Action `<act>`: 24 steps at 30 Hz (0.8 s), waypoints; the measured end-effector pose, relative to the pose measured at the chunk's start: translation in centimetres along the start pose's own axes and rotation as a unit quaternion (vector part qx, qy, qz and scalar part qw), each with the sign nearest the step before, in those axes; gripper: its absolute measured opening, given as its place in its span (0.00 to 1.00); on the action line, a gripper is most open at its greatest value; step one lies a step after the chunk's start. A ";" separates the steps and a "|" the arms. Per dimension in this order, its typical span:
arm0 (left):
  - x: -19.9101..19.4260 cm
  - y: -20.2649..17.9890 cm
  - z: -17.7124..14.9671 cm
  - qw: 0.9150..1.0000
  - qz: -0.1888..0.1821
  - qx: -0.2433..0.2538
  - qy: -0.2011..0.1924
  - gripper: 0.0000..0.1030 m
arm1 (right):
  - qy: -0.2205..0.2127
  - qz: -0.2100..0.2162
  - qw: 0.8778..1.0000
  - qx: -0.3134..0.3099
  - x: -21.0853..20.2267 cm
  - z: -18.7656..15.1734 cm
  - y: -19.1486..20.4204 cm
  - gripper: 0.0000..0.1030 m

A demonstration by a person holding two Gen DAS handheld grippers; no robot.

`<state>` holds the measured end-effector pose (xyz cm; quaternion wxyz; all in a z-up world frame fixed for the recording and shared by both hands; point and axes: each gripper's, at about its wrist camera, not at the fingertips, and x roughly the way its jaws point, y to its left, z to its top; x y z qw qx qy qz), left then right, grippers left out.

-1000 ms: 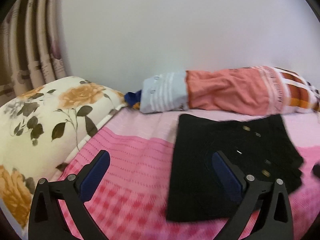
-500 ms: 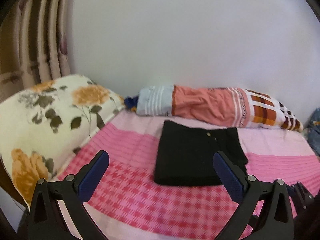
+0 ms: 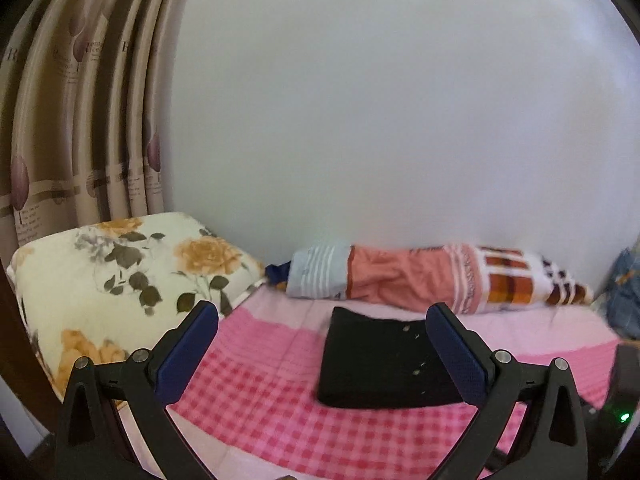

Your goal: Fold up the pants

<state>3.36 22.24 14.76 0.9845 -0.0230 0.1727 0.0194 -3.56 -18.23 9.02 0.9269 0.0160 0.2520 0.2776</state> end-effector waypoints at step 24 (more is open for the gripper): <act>5.8 8.5 -6.2 0.986 0.090 -0.075 0.118 1.00 | 0.058 0.052 0.996 -0.044 17.3 4.1 12.8 0.95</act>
